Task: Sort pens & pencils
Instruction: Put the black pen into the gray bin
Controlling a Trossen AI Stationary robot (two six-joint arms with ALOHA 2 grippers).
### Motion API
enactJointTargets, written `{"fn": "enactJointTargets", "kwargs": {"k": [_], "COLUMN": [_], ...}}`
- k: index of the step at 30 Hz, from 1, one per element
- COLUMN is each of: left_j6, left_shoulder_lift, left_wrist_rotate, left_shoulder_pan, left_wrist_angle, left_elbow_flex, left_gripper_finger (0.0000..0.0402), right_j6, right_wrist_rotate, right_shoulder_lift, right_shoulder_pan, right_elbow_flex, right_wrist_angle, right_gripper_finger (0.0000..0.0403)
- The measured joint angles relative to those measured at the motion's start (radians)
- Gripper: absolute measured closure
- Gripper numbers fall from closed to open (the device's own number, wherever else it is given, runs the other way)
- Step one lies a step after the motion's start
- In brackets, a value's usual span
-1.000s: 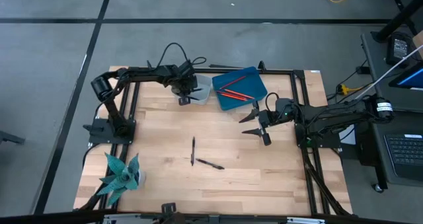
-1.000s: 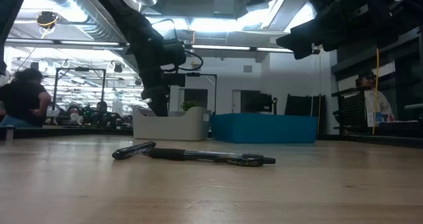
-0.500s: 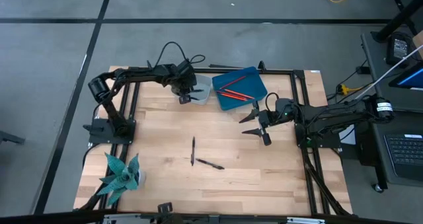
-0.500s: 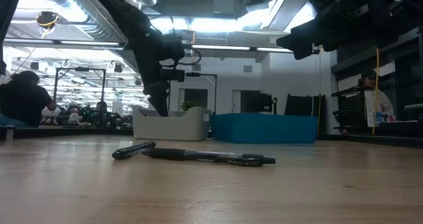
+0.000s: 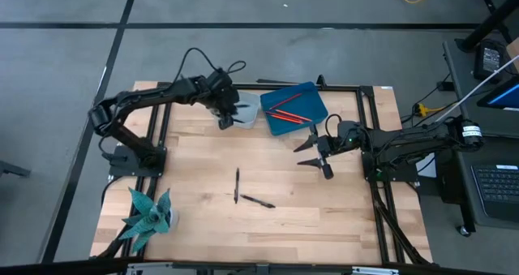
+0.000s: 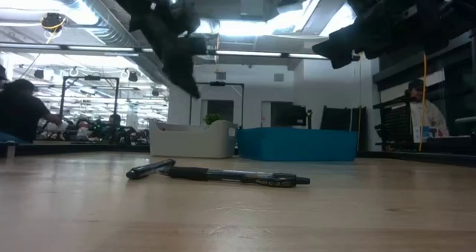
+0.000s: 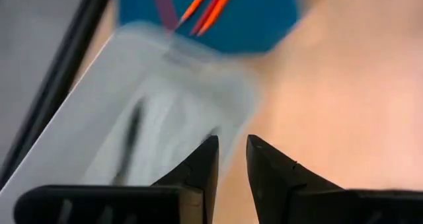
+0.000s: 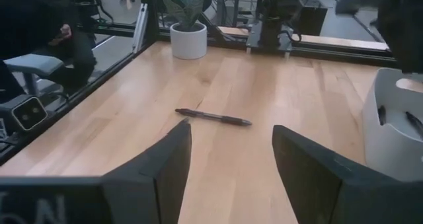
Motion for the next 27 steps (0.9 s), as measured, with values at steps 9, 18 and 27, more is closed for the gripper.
{"fn": "enactJointTargets", "kwargs": {"k": [9,18,27], "left_j6": [-0.013,-0.125,-0.183], "left_shoulder_lift": [-0.107,-0.355,-0.544], "left_wrist_rotate": [0.106,-0.021,-0.204], "left_shoulder_pan": [-0.13,-0.292,-0.478], "left_wrist_angle": [0.253,0.59,0.798], "left_elbow_flex": [-0.099,-0.443,-0.679], "left_gripper_finger": [0.033,0.033,0.033], "right_j6": [0.128,0.139,0.18], "right_wrist_rotate": [-0.013,-0.012,0.229], "right_shoulder_lift": [0.0,0.0,0.006], "right_shoulder_pan": [0.0,0.0,0.108], "right_elbow_flex": [0.0,0.0,0.0], "right_wrist_angle": [0.001,0.023,0.054], "right_gripper_finger": [0.0189,0.0189,0.0189]}}
